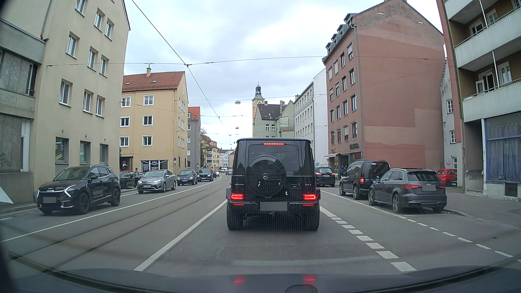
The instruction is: Follow the waypoints while adhering to traffic rules and regulations
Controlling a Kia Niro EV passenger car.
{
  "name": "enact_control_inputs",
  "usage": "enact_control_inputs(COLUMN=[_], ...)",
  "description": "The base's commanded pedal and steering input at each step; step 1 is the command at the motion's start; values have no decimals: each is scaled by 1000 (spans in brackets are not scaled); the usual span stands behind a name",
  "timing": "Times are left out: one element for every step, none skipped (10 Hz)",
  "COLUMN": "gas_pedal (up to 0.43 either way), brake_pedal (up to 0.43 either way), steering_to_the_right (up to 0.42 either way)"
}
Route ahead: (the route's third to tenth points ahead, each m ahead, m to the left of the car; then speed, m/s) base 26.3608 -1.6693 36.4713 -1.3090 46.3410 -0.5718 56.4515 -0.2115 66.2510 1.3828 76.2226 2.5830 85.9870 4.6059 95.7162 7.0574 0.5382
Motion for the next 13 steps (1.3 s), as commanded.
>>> enact_control_inputs(gas_pedal=[0, 0, 0, 0, 0, 0, 0, 0, 0, 0, 0, 0, 0], brake_pedal=[110, 110, 146, 165, 171, 165, 165, 165, 159, 152, 146, 146, 140], steering_to_the_right=[-10, -10, -10, -10, -10, -10, -10, -10, -10, -10, -10, -10, -10])
